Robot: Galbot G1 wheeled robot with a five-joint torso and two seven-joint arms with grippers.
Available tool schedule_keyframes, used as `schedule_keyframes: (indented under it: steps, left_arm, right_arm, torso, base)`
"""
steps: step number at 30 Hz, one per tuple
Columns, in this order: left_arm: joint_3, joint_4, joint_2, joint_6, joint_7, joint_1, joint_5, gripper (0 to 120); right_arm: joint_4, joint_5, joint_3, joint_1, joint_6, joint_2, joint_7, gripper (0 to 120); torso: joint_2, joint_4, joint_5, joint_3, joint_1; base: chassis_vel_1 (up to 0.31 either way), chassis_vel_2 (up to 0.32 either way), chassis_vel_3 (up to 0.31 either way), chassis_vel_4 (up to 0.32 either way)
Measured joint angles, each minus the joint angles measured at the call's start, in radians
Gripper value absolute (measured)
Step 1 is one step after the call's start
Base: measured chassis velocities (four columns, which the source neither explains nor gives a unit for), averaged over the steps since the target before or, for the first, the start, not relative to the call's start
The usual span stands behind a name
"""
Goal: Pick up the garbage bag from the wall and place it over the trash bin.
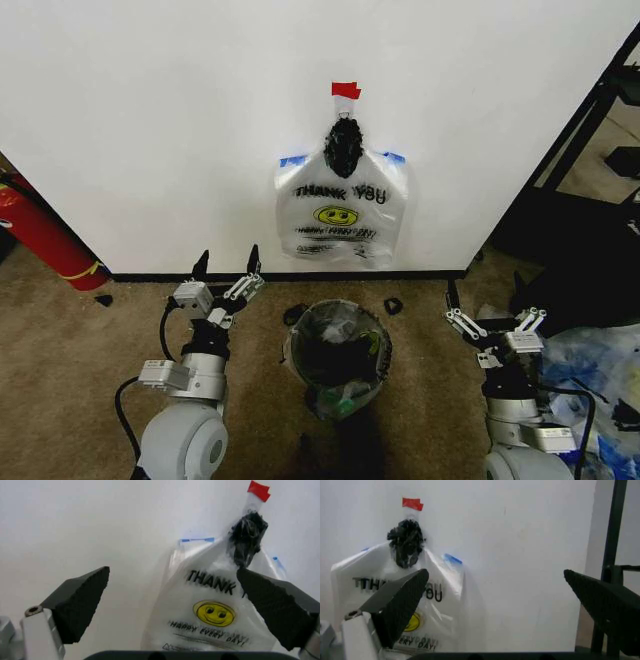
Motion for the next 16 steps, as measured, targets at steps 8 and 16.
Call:
schedule_keyframes:
  steps: [8, 16]
  left_arm:
    - [0.008, 0.010, 0.003, 0.002, 0.004, -0.008, -0.001, 100]
    - [0.004, 0.005, 0.004, 0.015, -0.009, -0.006, 0.003, 100]
  right_arm:
    - [-0.002, -0.010, -0.011, 0.017, -0.009, -0.004, -0.005, 100]
    - [-0.003, -0.024, -0.019, 0.014, -0.015, -0.013, 0.010, 100]
  torso:
    - [0.000, 0.0000, -0.0001, 0.000, 0.000]
    - [0.000, 0.0000, -0.0001, 0.000, 0.000]
  base:
    - [0.000, 0.000, 0.000, 0.000]
    - [0.000, 0.000, 0.000, 0.000]
